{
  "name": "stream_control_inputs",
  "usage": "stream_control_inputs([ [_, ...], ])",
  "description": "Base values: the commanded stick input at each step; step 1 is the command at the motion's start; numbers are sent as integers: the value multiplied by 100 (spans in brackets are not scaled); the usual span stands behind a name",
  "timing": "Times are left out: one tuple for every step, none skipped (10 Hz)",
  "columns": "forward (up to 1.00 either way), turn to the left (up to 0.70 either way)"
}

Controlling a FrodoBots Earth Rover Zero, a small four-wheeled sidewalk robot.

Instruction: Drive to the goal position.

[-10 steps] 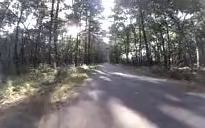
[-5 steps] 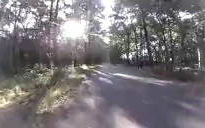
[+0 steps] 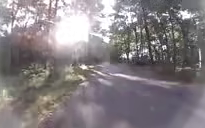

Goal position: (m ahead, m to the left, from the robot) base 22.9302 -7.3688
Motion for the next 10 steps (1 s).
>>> stream_control_inputs([
  [70, -1],
  [70, -1],
  [70, -1],
  [70, -1],
  [70, 0],
  [70, 1],
  [70, 19],
  [70, 19],
  [70, 2],
  [70, 0],
])
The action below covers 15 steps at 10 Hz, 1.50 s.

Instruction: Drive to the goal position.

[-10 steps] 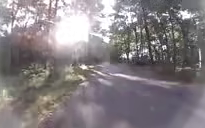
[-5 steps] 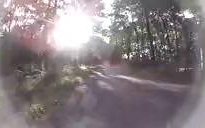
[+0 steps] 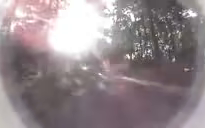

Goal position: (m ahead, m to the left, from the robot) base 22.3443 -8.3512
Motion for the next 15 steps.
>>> stream_control_inputs([
  [70, 0],
  [70, -1],
  [70, -1],
  [70, -1],
  [70, -1],
  [70, -1],
  [70, -1],
  [70, -1],
  [70, -1],
  [70, -1],
  [70, -1],
  [70, -1],
  [70, -1],
  [70, -1],
  [70, -1],
])
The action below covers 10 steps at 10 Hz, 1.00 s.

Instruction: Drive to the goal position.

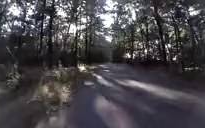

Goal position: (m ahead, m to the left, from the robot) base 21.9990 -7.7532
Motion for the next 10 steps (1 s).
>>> stream_control_inputs([
  [70, -1],
  [70, -1],
  [70, -1],
  [70, -1],
  [70, -1],
  [70, -1],
  [70, -1],
  [70, -1],
  [70, -1],
  [70, -1],
])
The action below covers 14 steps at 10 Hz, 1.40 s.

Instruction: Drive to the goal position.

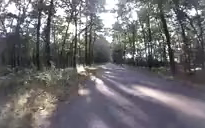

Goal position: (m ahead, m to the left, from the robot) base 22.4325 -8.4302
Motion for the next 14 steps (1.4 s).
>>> stream_control_inputs([
  [70, -1],
  [70, -1],
  [70, -1],
  [70, -1],
  [70, -1],
  [70, -1],
  [70, -1],
  [70, -1],
  [70, -1],
  [70, -1],
  [70, -1],
  [70, -1],
  [70, -1],
  [70, -1],
])
